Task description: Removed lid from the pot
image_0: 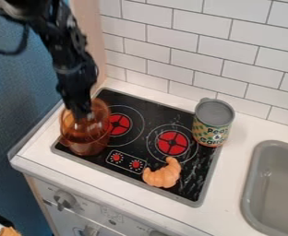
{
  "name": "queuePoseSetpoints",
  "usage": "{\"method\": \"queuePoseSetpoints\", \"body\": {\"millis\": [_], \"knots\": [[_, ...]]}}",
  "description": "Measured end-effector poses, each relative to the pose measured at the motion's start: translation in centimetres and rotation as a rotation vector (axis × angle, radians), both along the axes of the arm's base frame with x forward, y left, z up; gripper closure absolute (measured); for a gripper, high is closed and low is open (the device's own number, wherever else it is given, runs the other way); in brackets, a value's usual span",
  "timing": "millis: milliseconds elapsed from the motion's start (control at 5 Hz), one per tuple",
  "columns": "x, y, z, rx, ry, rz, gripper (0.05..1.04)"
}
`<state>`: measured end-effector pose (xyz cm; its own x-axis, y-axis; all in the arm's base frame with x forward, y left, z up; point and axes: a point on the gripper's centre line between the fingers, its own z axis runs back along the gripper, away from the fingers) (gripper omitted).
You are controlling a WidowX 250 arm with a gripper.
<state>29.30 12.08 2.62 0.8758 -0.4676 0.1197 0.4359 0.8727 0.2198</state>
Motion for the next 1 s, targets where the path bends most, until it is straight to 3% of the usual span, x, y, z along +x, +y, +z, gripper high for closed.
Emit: {"method": "queuePoseSetpoints", "body": {"millis": [200, 400, 600, 800, 1000], "knots": [[0.2, -1.3, 2.0, 0.020, -0.037, -0.040, 0.709], [1.1, -3.3, 2.6, -0.020, -0.046, -0.105, 0.709], [3.6, -5.9, 2.8, -0.047, -0.064, -0.185, 0.709], [6.0, -7.7, 2.1, -0.052, -0.070, -0.229, 0.709], [8.0, -8.9, -0.5, -0.063, -0.039, -0.235, 0.709]]}}
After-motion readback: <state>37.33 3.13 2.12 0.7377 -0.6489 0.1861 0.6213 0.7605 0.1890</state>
